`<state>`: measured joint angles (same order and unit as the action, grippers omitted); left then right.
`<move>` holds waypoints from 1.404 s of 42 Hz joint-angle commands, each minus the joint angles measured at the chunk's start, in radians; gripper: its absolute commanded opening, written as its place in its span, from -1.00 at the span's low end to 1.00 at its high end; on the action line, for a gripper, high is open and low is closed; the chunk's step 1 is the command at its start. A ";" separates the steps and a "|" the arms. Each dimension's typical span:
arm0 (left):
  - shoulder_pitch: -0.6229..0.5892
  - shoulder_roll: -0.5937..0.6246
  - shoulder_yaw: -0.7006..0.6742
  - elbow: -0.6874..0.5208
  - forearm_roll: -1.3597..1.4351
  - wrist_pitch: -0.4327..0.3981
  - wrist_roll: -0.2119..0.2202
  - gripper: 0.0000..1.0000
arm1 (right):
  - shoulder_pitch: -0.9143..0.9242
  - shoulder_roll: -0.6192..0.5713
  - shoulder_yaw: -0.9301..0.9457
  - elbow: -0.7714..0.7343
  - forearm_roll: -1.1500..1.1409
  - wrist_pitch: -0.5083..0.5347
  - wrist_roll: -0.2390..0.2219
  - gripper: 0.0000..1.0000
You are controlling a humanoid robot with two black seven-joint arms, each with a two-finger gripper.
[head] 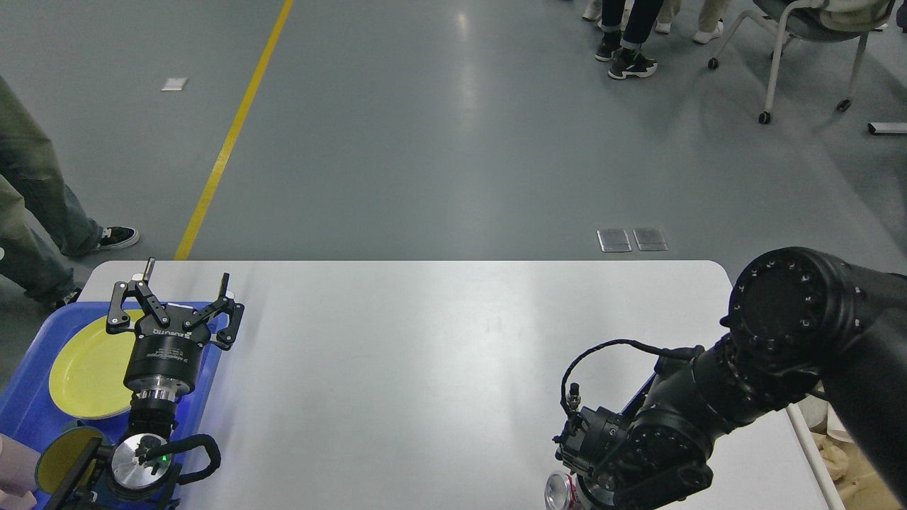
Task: Tidy desktop
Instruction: 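Close the right gripper on the red can, then lift the red can and carry it over the bin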
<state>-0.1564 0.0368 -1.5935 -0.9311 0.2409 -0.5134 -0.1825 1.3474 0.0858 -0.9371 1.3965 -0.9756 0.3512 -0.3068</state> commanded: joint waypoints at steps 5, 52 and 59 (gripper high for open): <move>0.000 0.000 0.000 0.000 0.000 0.001 0.000 0.93 | 0.003 0.000 0.000 -0.005 0.002 -0.001 -0.002 -0.52; 0.000 0.000 0.000 0.000 0.000 0.001 0.000 0.93 | 0.587 -0.205 -0.080 0.134 0.661 0.178 0.208 -1.00; 0.000 0.000 0.000 0.000 0.001 0.000 0.001 0.93 | 0.728 -0.209 -0.192 0.145 0.744 0.209 0.299 -1.00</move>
<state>-0.1566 0.0370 -1.5938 -0.9311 0.2409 -0.5131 -0.1825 1.9775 -0.1200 -1.0532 1.5316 -0.2930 0.5374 -0.0582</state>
